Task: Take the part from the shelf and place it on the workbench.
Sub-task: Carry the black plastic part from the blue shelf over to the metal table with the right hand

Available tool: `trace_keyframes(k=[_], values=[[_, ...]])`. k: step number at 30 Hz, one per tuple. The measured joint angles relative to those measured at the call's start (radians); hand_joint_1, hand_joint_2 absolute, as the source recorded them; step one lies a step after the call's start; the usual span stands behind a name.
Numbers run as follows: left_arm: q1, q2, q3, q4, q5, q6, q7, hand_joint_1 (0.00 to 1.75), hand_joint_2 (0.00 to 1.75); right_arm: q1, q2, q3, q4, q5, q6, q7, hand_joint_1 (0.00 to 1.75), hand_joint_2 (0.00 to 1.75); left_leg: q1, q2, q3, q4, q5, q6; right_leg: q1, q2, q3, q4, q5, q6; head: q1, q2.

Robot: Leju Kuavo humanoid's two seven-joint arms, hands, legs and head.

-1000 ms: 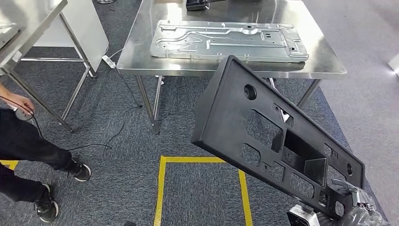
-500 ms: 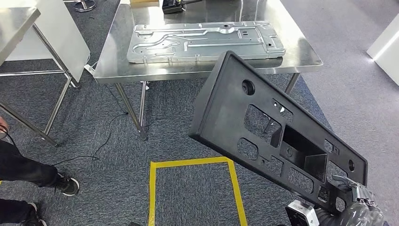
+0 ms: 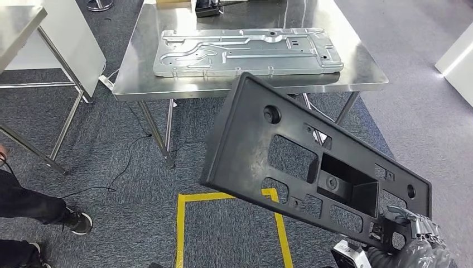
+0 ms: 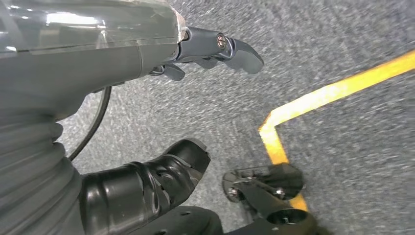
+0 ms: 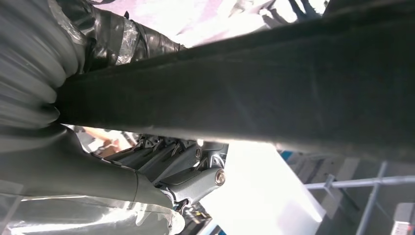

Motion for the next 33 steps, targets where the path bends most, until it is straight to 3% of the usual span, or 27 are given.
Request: trace_keyframes(k=[1, 4, 6, 7, 9, 10, 11, 12, 14, 16, 18, 21, 22, 24, 25, 26, 27, 29, 30, 31, 33], values=[[-0.001, 0.000, 0.000, 0.000, 0.000, 0.000, -0.001, 0.00, 1.75, 0.000, 0.000, 0.002, 0.000, 0.002, 0.000, 0.000, 1.75, 1.75, -0.002, 0.000, 0.002, 0.000, -0.005, -0.006, 0.002, -0.002, 0.012, -0.027, 0.003, -0.005, 0.000, 0.000], [-0.003, 0.001, 0.000, 0.000, 0.000, 0.000, -0.001, 0.00, 1.75, 0.000, 0.000, 0.004, 0.000, 0.003, 0.000, -0.001, 1.75, 1.75, -0.003, 0.003, 0.012, -0.004, -0.016, -0.022, 0.004, 0.003, 0.019, -0.039, -0.008, -0.024, -0.002, 0.000], [-0.004, 0.001, 0.000, 0.000, 0.000, -0.001, -0.002, 0.00, 1.75, -0.001, 0.000, 0.006, 0.000, 0.000, 0.000, -0.002, 1.75, 1.75, 0.000, 0.003, -0.003, 0.041, -0.045, -0.030, 0.002, 0.004, 0.029, -0.045, -0.012, -0.037, -0.002, 0.000], [-0.005, 0.001, 0.000, 0.000, 0.000, -0.001, -0.002, 0.00, 1.75, -0.001, 0.000, 0.007, 0.000, -0.002, 0.000, -0.003, 1.75, 1.75, 0.001, 0.002, -0.027, 0.094, -0.071, -0.032, 0.002, 0.003, 0.034, -0.046, -0.015, -0.044, -0.003, 0.000], [-0.003, 0.001, 0.000, 0.000, 0.000, -0.001, -0.002, 0.00, 1.75, -0.001, 0.000, 0.009, 0.001, -0.009, 0.000, -0.005, 1.75, 1.75, 0.001, 0.001, -0.105, 0.232, -0.123, -0.034, 0.006, 0.003, 0.041, -0.046, -0.022, -0.053, -0.003, 0.000], [-0.002, 0.001, 0.000, 0.000, 0.000, -0.001, -0.002, 0.00, 1.75, -0.001, 0.000, 0.010, 0.002, -0.014, 0.000, -0.006, 1.75, 1.75, 0.001, 0.001, -0.138, 0.279, -0.129, -0.033, 0.009, 0.004, 0.045, -0.046, -0.026, -0.056, -0.003, 0.000], [0.000, 0.001, 0.000, 0.000, 0.000, -0.001, -0.002, 0.00, 1.75, -0.001, 0.000, 0.010, 0.002, -0.018, 0.000, -0.007, 1.75, 1.75, 0.001, 0.001, -0.156, 0.295, -0.116, -0.031, 0.011, 0.006, 0.050, -0.046, -0.030, -0.057, -0.003, 0.000], [0.001, 0.001, 0.000, 0.000, 0.000, -0.001, -0.002, 0.00, 1.75, -0.001, 0.000, 0.011, 0.003, -0.022, 0.000, -0.007, 1.75, 1.75, 0.000, 0.001, -0.155, 0.268, -0.081, -0.028, 0.013, 0.009, 0.057, -0.046, -0.034, -0.057, -0.003, 0.000], [0.002, 0.002, 0.000, 0.000, -0.002, -0.001, -0.002, 0.00, 1.75, -0.001, 0.000, 0.011, 0.004, -0.029, 0.000, -0.010, 1.75, 1.75, -0.005, 0.000, -0.111, 0.140, 0.005, -0.013, 0.017, 0.013, 0.072, -0.046, -0.045, -0.055, -0.003, 0.000], [0.000, 0.005, 0.000, 0.000, -0.005, 0.000, -0.003, 0.00, 1.75, -0.001, 0.000, 0.011, 0.004, -0.038, 0.000, -0.018, 1.75, 1.75, -0.012, -0.001, -0.075, 0.043, 0.044, 0.000, 0.019, 0.015, 0.079, -0.044, -0.055, -0.046, -0.002, 0.000], [-0.002, 0.007, 0.000, 0.000, -0.009, 0.001, -0.004, 0.00, 1.75, -0.001, 0.000, 0.012, 0.005, -0.044, 0.000, -0.023, 1.75, 1.75, -0.017, -0.001, -0.068, 0.024, 0.041, 0.004, 0.018, 0.015, 0.079, -0.047, -0.060, -0.035, -0.003, 0.000], [-0.001, 0.007, 0.000, 0.000, -0.010, 0.002, -0.005, 0.00, 1.75, 0.000, 0.000, 0.012, 0.004, -0.047, 0.000, -0.025, 1.75, 1.75, -0.008, 0.000, -0.052, 0.003, 0.047, 0.016, 0.017, 0.012, 0.073, -0.021, -0.079, -0.019, -0.002, 0.000], [-0.001, 0.007, 0.000, 0.000, -0.011, 0.002, -0.006, 0.00, 1.75, -0.001, 0.000, 0.012, 0.003, -0.048, 0.000, -0.026, 1.75, 1.75, -0.005, 0.000, -0.045, -0.004, 0.048, 0.020, 0.016, 0.011, 0.054, 0.021, -0.100, -0.014, -0.001, 0.000], [-0.003, 0.007, 0.000, 0.000, -0.011, 0.002, -0.007, 0.00, 1.75, -0.001, 0.000, 0.012, 0.004, -0.051, 0.000, -0.029, 1.75, 1.75, -0.005, 0.001, -0.038, -0.006, 0.043, 0.025, 0.011, 0.010, -0.019, 0.148, -0.150, -0.006, 0.000, 0.000], [-0.003, 0.007, 0.000, 0.000, -0.012, 0.002, -0.008, 0.00, 1.75, 0.000, 0.000, 0.012, 0.005, -0.052, 0.000, -0.031, 1.75, 1.75, -0.005, 0.001, -0.034, -0.006, 0.039, 0.025, 0.008, 0.009, -0.054, 0.199, -0.160, -0.003, 0.000, 0.000], [-0.002, 0.007, 0.000, 0.000, -0.012, 0.002, -0.008, 0.00, 1.75, 0.000, 0.000, 0.012, 0.006, -0.053, 0.000, -0.034, 1.75, 1.75, -0.005, 0.001, -0.029, -0.006, 0.034, 0.023, 0.004, 0.008, -0.074, 0.219, -0.150, 0.000, 0.000, 0.000], [-0.001, 0.007, 0.000, 0.000, -0.012, 0.002, -0.008, 0.00, 1.75, 0.000, 0.000, 0.012, 0.006, -0.054, 0.000, -0.036, 1.75, 1.75, -0.004, 0.001, -0.022, -0.006, 0.029, 0.021, 0.001, 0.008, -0.075, 0.201, -0.121, 0.003, 0.000, 0.000], [0.000, 0.006, 0.000, 0.000, -0.012, 0.002, -0.008, 0.00, 1.75, -0.001, 0.000, 0.012, 0.007, -0.054, 0.000, -0.039, 1.75, 1.75, -0.001, 0.000, -0.007, -0.004, 0.015, 0.012, -0.005, 0.004, -0.030, 0.079, -0.038, 0.006, 0.000, 0.000], [-0.001, 0.006, 0.000, 0.000, -0.013, 0.002, -0.008, 0.00, 1.75, -0.002, 0.000, 0.012, 0.007, -0.054, 0.000, -0.040, 1.75, 1.75, -0.002, -0.001, -0.001, -0.001, 0.006, 0.006, -0.004, 0.002, -0.005, 0.021, -0.013, 0.005, 0.000, 0.000], [-0.001, 0.006, 0.000, 0.000, -0.013, 0.002, -0.008, 0.00, 1.75, -0.003, 0.000, 0.012, 0.008, -0.054, 0.000, -0.041, 1.75, 1.75, -0.003, -0.001, 0.002, 0.000, 0.000, -0.001, -0.003, 0.000, 0.011, -0.017, -0.001, 0.001, 0.000, 0.000], [-0.003, 0.007, 0.000, 0.000, -0.014, 0.002, -0.008, 0.00, 1.75, -0.004, 0.000, 0.012, 0.010, -0.054, 0.001, -0.044, 1.75, 1.75, -0.006, -0.001, 0.005, -0.002, -0.008, -0.013, 0.002, 0.002, 0.017, -0.032, -0.009, -0.012, -0.001, 0.000]])
